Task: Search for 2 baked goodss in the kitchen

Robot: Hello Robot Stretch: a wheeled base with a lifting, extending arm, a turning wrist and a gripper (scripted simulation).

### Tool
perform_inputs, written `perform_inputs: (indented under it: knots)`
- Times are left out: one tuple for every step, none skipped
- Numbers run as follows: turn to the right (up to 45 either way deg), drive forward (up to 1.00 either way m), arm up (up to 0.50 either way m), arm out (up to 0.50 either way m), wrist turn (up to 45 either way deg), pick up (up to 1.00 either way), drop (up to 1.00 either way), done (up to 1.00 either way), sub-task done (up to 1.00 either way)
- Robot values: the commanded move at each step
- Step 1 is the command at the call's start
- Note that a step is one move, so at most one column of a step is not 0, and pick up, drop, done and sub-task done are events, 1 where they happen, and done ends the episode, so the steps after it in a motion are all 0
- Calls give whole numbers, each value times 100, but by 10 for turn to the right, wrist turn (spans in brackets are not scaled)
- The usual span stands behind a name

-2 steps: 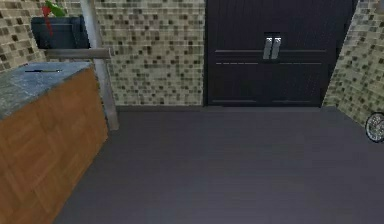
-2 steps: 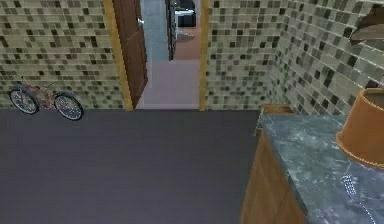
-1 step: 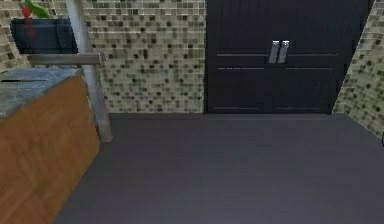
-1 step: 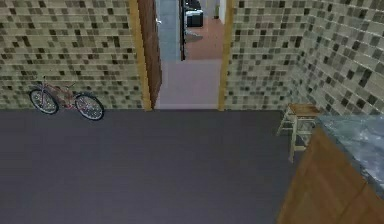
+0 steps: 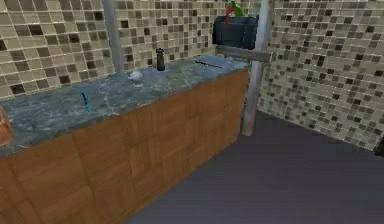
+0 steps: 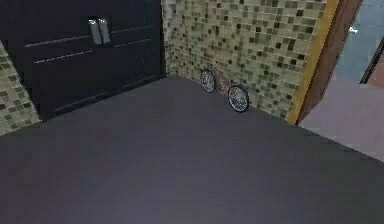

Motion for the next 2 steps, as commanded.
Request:
perform_inputs:
  knots:
    - [-390, 0, 0, 0, 0, 0, 0, 0, 0]
    - [0, 25, 0, 0, 0, 0, 0, 0, 0]
